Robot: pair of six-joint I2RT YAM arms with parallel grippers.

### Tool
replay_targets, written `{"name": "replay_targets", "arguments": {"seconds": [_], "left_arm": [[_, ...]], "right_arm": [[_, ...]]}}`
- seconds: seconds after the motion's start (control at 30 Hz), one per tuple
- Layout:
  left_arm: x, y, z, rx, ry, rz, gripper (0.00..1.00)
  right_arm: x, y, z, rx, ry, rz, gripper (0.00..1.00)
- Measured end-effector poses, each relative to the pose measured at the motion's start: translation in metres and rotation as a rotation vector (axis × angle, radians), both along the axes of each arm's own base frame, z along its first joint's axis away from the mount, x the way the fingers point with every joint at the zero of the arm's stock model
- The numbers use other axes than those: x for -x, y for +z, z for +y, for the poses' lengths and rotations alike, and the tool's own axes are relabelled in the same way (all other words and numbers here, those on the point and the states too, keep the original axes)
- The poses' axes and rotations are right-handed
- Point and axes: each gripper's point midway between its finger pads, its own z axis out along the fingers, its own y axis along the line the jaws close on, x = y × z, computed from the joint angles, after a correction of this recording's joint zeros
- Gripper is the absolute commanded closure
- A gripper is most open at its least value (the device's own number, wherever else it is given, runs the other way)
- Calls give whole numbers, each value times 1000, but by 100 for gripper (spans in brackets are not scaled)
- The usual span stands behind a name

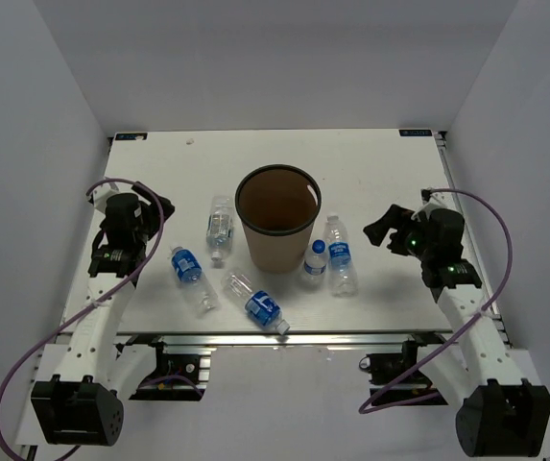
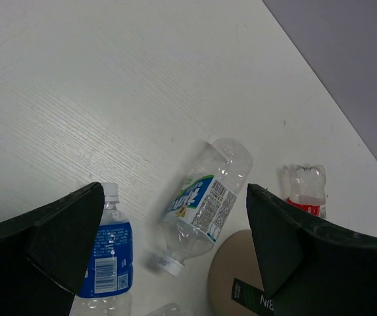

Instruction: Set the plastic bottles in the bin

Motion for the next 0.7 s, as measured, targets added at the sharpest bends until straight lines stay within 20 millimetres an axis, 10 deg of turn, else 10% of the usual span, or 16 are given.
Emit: {"name": "replay_targets", "arguments": {"seconds": [0.57,0.7], "left_arm": [[-3,-9,-9,22,-43,19,2],[-2,-9,-9,22,-44,22,2]], "right_arm": [[14,-101,74,39,275,288,12],[13,-130,74,51,254,373,31]]}}
